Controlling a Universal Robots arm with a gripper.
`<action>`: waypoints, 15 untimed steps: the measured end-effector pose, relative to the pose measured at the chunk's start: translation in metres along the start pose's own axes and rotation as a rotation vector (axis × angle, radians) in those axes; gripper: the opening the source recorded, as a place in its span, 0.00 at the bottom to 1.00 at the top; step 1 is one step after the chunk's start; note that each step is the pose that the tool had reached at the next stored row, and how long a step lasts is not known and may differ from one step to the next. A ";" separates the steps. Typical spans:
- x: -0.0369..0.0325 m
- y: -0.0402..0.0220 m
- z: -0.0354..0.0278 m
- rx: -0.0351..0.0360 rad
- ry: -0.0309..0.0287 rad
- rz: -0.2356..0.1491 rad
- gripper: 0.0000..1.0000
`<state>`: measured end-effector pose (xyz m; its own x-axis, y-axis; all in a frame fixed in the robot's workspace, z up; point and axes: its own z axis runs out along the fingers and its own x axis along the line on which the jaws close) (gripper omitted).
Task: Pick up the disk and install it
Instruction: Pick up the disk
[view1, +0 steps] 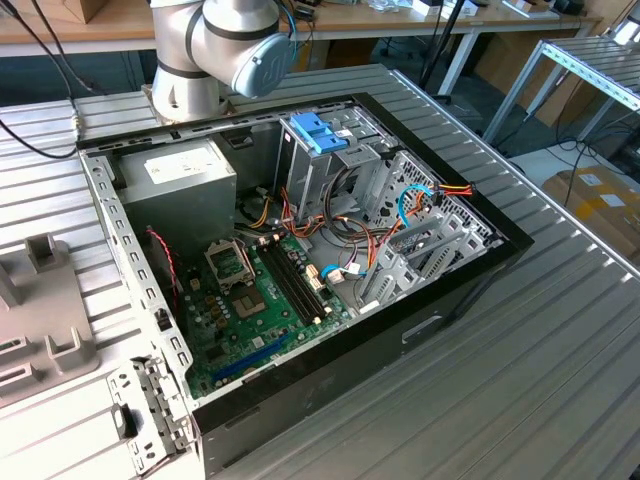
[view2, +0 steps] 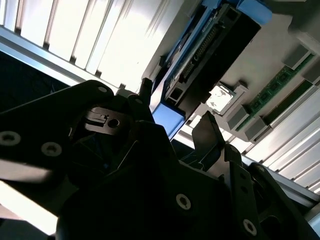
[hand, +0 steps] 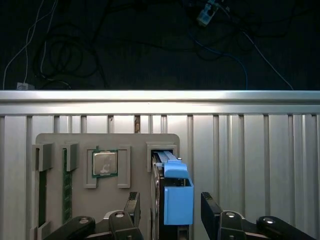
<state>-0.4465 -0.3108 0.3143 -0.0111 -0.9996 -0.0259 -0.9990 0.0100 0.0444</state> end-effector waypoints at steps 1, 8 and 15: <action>-0.0001 0.0007 0.0009 0.0001 0.0000 0.000 0.60; -0.0007 0.0019 0.0095 0.0000 0.0000 0.000 0.60; -0.0004 0.0014 0.0207 0.0000 0.0001 0.000 0.60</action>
<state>-0.4488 -0.3098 0.2937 -0.0111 -0.9996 -0.0258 -0.9990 0.0099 0.0444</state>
